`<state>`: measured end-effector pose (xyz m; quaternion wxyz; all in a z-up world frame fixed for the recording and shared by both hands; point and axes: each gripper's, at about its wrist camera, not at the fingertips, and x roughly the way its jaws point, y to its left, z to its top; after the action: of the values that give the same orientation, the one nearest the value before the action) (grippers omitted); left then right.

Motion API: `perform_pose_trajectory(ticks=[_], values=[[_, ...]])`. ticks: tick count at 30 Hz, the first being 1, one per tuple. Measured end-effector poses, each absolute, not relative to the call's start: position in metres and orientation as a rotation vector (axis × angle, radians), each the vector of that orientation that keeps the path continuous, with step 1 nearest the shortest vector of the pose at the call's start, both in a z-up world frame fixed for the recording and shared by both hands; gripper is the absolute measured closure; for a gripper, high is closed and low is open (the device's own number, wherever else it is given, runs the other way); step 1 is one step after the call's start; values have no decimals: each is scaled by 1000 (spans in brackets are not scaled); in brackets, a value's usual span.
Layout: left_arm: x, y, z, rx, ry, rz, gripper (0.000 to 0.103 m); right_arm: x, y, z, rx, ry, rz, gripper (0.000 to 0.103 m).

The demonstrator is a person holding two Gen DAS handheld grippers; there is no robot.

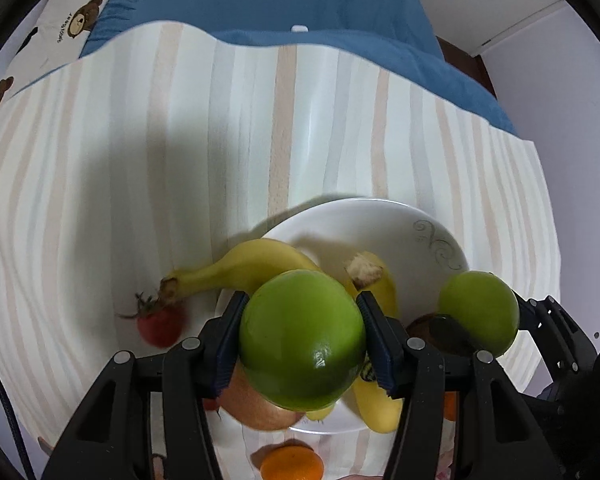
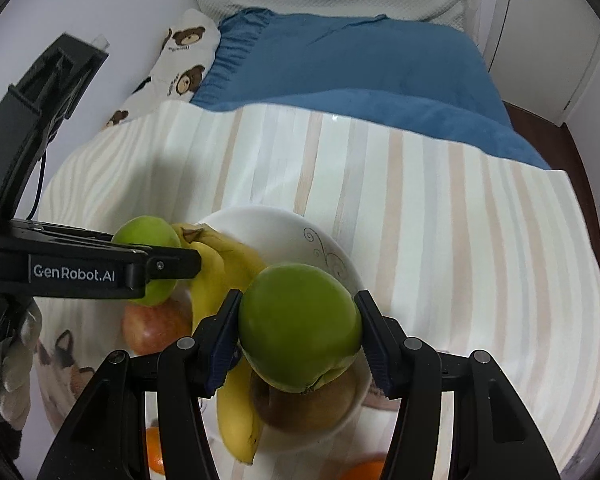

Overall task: Organize fruits
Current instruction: 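Carry both green apples onto the plate and open both tools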

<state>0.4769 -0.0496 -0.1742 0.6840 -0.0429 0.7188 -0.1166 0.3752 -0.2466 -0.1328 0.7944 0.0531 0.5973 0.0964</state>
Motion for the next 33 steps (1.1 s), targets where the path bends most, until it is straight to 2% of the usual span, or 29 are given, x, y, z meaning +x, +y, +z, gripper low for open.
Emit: perform_pose_trajectory(ticks=[18,26,33], values=[[477,-60,-199,-25,1704,-247,46,394,-246,-170,139,1377,238,43],[472,-80,-197,3,1688,-248,46,392,-246,-171,130,1384,244,43],[470,-86,-190,-1,1678,-250,44,389,-244,-164,114,1386,254,27]])
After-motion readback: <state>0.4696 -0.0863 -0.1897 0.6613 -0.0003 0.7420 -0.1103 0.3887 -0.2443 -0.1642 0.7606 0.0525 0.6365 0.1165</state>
